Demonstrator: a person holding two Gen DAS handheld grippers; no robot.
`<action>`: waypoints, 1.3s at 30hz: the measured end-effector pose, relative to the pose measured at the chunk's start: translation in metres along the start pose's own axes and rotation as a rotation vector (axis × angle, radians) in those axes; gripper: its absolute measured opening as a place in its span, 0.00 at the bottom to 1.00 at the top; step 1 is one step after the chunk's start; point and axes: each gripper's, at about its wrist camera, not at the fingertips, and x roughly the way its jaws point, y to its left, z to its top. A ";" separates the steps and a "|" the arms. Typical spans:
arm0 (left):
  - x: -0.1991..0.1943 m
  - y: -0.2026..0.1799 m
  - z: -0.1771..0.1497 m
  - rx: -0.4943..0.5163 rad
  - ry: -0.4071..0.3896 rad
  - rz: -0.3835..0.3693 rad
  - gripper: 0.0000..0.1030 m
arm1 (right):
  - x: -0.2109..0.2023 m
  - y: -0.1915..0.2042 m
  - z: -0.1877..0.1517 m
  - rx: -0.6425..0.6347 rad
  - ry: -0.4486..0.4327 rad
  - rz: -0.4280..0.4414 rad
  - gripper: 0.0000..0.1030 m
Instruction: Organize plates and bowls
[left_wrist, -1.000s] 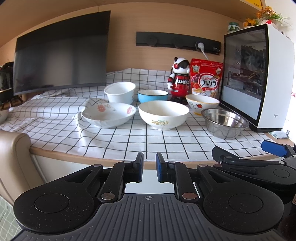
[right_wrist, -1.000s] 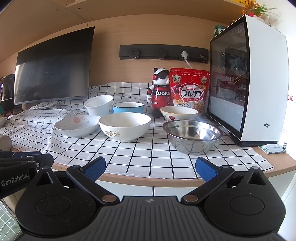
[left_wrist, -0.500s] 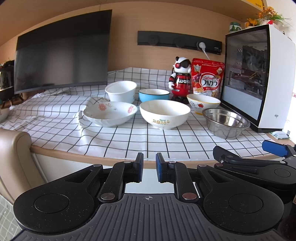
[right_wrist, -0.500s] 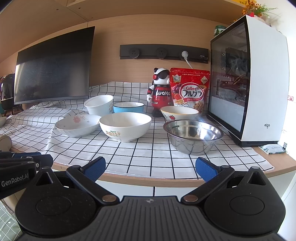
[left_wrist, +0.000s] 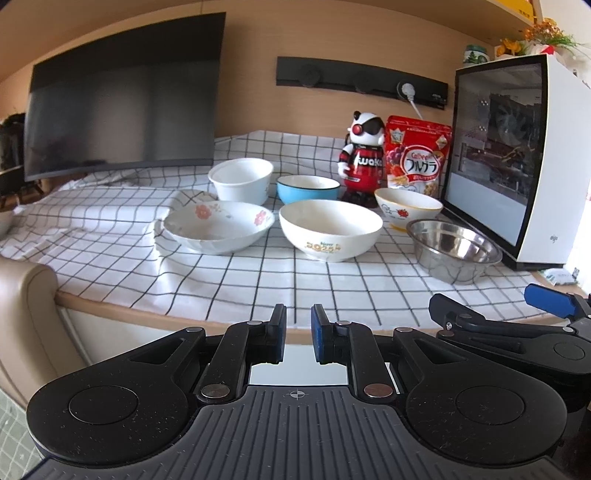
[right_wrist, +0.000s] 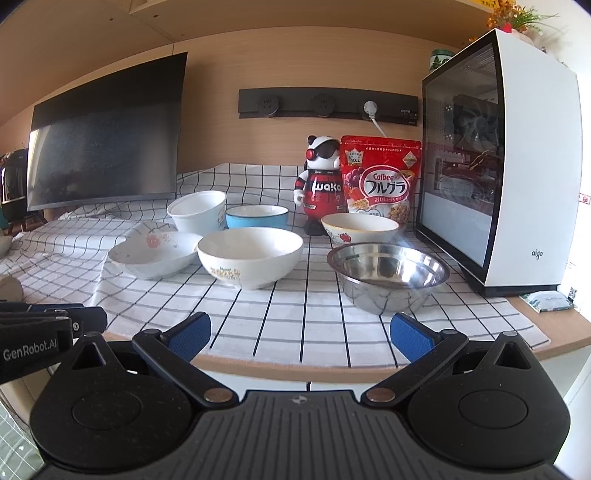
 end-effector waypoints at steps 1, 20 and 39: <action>0.002 0.001 0.004 0.000 0.001 -0.008 0.17 | 0.002 -0.001 0.005 0.001 -0.001 0.000 1.00; 0.135 0.083 0.123 -0.292 0.343 -0.302 0.17 | 0.114 -0.020 0.149 0.143 0.216 0.135 1.00; 0.231 0.131 0.116 -0.528 0.529 -0.469 0.18 | 0.272 -0.011 0.187 0.108 0.573 0.289 1.00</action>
